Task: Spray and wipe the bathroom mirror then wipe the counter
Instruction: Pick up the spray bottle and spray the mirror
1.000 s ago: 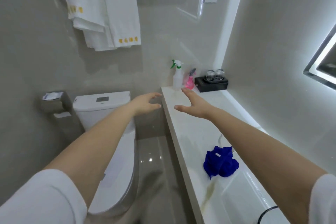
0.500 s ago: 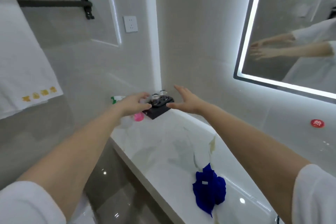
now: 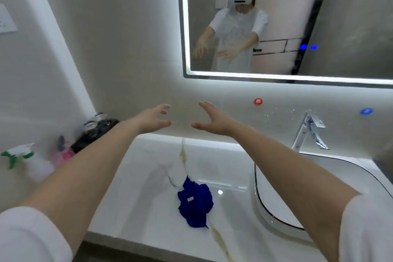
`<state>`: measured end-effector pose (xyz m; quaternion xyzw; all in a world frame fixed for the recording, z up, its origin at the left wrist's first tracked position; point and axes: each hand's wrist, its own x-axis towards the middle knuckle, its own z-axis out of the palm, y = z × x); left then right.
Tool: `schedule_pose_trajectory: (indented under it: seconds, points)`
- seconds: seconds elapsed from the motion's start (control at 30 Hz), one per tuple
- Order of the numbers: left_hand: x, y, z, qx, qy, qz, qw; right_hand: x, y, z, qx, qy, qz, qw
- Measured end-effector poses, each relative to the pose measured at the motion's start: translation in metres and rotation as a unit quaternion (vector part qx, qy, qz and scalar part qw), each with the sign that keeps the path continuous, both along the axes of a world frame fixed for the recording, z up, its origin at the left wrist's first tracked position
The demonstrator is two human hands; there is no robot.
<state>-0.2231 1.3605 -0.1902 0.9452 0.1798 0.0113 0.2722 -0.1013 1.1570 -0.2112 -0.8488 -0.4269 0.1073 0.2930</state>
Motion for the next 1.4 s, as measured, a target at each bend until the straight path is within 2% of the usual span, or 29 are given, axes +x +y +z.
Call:
schedule_pose_trajectory:
  seconds: [0.33, 0.53, 0.7, 0.93, 1.17, 1.4]
  points:
    - [0.121, -0.129, 0.012, -0.007, -0.01, -0.173, 0.985, 0.06, -0.167, 0.027, 0.018, -0.014, -0.188, 0.982]
    - [0.161, -0.189, 0.018, -0.001, -0.032, -0.207, 0.978, 0.071, -0.222, 0.035, 0.003, -0.021, -0.217, 0.976]
    - [0.159, -0.21, 0.009, -0.027, -0.019, -0.201, 0.979, 0.085, -0.238, 0.026, -0.042, -0.023, -0.203, 0.978]
    - [0.129, -0.159, -0.001, -0.007, 0.004, -0.131, 0.991, 0.085, -0.179, 0.015, -0.063, -0.02, -0.125, 0.99]
    - [0.087, -0.064, 0.008, 0.032, -0.012, -0.068, 0.997, 0.069, -0.05, 0.019, -0.066, -0.028, -0.045, 0.996]
    - [0.014, 0.074, -0.01, 0.035, 0.043, 0.012, 0.998, 0.026, 0.098, -0.005, -0.069, -0.016, 0.019, 0.997]
